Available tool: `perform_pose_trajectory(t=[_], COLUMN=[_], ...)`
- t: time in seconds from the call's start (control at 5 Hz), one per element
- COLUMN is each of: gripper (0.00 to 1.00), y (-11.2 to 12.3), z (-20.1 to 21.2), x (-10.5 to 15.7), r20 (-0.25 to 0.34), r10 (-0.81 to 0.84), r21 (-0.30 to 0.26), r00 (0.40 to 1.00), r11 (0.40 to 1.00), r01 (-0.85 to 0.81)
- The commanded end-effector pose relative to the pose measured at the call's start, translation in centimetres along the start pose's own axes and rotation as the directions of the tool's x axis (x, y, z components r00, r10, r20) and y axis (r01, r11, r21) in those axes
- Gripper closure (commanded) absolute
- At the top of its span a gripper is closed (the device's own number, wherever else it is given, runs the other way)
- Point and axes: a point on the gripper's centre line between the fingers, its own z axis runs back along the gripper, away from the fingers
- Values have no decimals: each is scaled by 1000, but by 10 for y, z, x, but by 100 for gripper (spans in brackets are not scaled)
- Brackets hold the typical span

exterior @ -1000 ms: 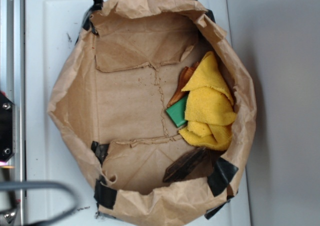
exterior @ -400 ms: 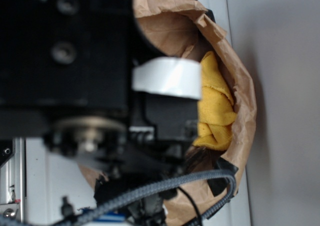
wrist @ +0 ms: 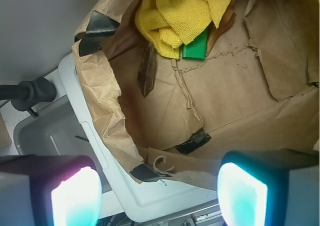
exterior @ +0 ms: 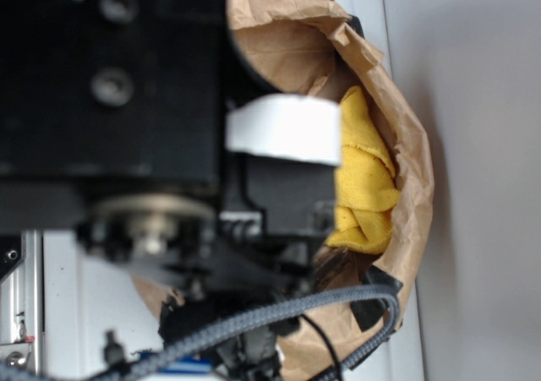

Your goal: Grab the wood chip.

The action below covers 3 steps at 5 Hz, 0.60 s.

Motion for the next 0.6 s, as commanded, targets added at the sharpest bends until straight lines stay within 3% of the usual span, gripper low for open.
perform_pose_trajectory(t=[0.0,0.2,0.4], gripper=[0,0,0], y=[28,39,31], z=[-51,-89,-114], x=[28,44,76], r20=[133,174,173], r10=[38,53,85], r21=[15,118,160], r00=[990,983,981], r11=[999,990,981], r01=[-41,-74,-113])
